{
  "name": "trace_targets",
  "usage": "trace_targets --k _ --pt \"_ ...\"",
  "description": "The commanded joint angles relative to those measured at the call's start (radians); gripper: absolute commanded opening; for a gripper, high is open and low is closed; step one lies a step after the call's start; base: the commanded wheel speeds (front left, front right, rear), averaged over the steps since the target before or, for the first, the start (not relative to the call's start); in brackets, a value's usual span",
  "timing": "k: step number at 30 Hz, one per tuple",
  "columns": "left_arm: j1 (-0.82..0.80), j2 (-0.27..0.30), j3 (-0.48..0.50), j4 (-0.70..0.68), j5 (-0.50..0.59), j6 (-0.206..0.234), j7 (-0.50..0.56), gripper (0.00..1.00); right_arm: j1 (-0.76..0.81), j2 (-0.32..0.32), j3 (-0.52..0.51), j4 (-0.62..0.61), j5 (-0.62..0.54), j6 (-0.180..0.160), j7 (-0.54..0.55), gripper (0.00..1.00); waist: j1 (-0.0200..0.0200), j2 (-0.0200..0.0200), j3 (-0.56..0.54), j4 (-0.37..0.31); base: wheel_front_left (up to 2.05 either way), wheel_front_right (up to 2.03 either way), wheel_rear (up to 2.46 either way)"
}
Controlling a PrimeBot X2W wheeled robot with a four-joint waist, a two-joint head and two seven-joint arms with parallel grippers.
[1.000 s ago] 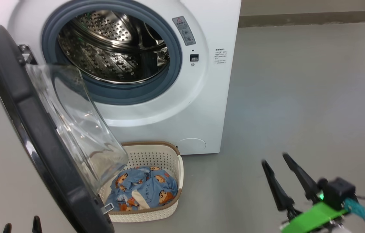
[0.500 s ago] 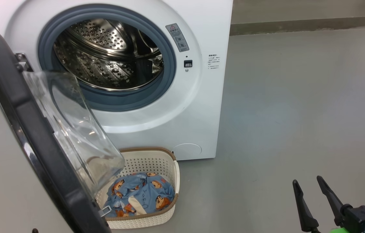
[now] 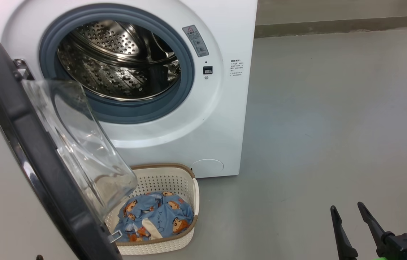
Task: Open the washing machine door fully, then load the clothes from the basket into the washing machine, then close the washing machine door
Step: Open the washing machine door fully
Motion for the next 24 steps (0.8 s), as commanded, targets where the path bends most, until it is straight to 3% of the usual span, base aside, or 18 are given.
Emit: trace_targets --k 1,23,24 --pt "-0.021 0.012 0.031 -0.031 -0.005 -0.003 -0.006 1.0 -0.015 -0.008 0.017 -0.02 -0.008 0.002 -0.012 1.0 0.0 0.0 0.001 0.001 0.0 0.0 0.0" --pt "-0.027 0.012 0.024 -0.031 -0.007 0.0 -0.006 1.0 -0.015 -0.004 0.023 -0.016 -0.009 0.002 -0.012 1.0 0.0 0.0 0.005 0.005 0.0 0.0 0.0" --pt "-0.027 0.012 0.022 -0.026 -0.009 -0.002 -0.006 0.5 -0.015 -0.004 0.024 -0.016 -0.008 0.002 -0.012 1.0 0.0 0.0 0.005 0.005 0.0 0.0 0.0"
